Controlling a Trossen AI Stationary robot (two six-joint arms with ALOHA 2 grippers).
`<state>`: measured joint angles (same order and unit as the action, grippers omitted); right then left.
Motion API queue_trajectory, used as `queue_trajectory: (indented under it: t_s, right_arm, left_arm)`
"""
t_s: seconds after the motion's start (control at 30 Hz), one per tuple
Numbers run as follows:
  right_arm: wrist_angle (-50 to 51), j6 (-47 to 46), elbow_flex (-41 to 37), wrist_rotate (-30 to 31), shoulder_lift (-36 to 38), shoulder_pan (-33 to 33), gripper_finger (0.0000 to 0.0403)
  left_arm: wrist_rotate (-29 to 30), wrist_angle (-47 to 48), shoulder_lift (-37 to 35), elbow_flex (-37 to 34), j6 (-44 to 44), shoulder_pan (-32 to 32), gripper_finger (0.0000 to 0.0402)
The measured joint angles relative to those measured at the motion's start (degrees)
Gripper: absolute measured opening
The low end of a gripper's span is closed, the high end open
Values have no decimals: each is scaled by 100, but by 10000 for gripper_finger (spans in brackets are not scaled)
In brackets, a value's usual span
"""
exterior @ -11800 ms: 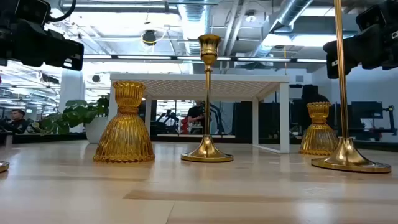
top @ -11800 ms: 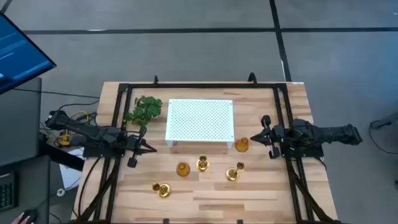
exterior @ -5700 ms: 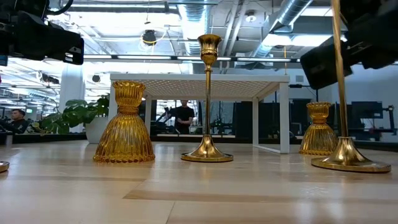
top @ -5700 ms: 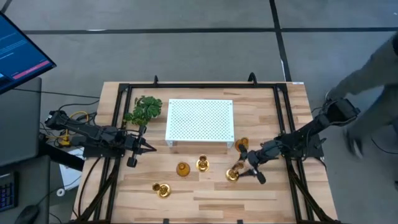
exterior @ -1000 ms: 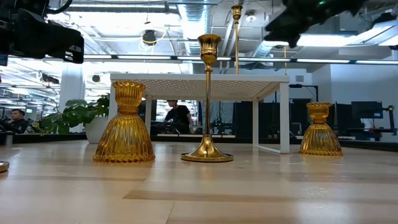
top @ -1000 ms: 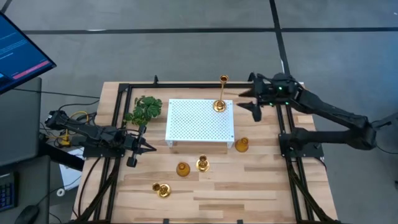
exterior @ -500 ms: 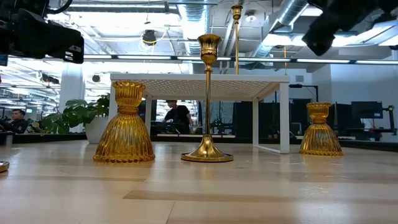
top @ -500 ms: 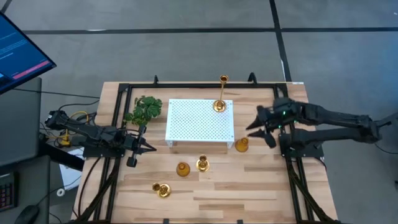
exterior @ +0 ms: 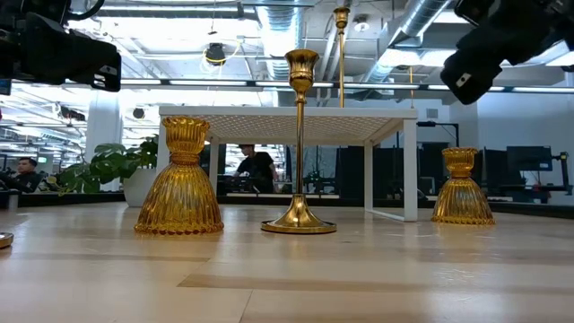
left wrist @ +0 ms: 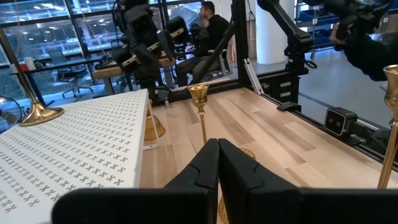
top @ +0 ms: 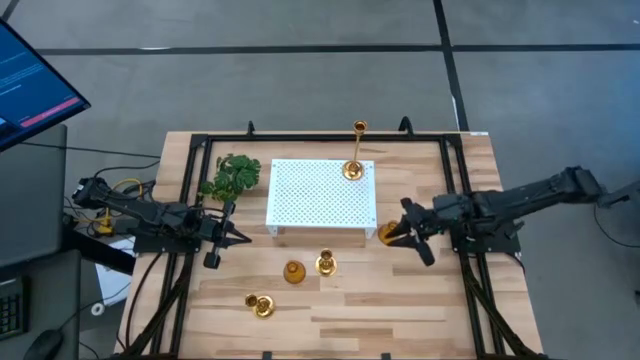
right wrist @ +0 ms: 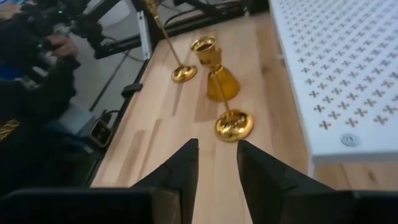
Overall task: Pick & Place candle stick holders
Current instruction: Align the top gold candle holder on the shelf with the gold candle holder
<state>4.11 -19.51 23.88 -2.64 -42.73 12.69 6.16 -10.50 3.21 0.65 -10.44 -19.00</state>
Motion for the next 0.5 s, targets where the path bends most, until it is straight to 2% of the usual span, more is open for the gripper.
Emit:
queue_trajectory:
  t_s: [0.33, 0.5]
  right_arm:
    - [-1417, -29, -39, 1656, -1011, 1268, 99]
    - [-2110, -349, -39, 2107, -1753, 1655, 99]
  left_arm:
    - [1, 0, 1, 1, 0, 1, 8]
    - [0, 0, 0, 1, 0, 1, 8]
